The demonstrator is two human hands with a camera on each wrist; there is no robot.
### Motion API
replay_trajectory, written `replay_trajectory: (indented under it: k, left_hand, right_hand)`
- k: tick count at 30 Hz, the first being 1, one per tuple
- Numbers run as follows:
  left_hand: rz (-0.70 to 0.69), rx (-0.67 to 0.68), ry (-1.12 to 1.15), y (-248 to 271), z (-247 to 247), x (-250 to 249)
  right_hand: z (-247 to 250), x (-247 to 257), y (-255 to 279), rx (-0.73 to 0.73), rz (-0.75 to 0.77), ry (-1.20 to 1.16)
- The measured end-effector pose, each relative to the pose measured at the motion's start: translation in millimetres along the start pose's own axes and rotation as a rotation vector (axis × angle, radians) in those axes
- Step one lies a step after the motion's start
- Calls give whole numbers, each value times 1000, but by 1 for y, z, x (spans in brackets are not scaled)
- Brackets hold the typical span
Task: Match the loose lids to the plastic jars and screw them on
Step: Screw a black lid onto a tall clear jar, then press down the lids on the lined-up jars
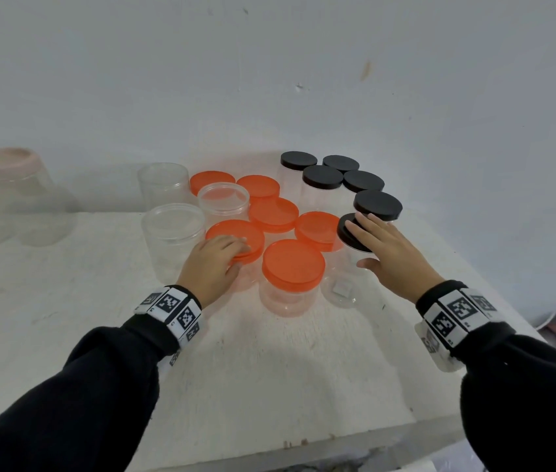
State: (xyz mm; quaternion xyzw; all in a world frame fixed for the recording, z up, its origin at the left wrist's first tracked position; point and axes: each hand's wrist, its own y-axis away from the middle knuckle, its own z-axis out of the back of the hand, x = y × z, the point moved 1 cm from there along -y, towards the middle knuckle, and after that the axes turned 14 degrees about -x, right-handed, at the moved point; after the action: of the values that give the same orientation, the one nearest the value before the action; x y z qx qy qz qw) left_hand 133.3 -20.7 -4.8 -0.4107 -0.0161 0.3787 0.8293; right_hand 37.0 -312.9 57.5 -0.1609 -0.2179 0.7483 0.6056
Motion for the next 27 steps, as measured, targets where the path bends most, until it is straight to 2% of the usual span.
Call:
replay_trajectory:
  k: [3,7,10,15,19,23,27]
  left_hand:
    - [18,20,-4,0,2,-2]
    - [37,66,38,-1,10,-6]
    - [35,14,107,1,24,-8]
    - [164,-54,238,11,69,-1]
    - [366,-187,265,29,113,32]
    - [619,-345,139,55,160,87]
    - [848,-511,65,81,205,153]
  right_hand:
    - [2,3,0,15,-29,27]
    - [17,13,-6,110,-85,63]
    - [31,32,-19,118,-115,71]
    - [36,92,-46,73,-66,-125]
    - [25,155,-71,82,40,-318]
    - [5,223,-102,90,132,-456]
    - [-28,291,-141,114,121,-575]
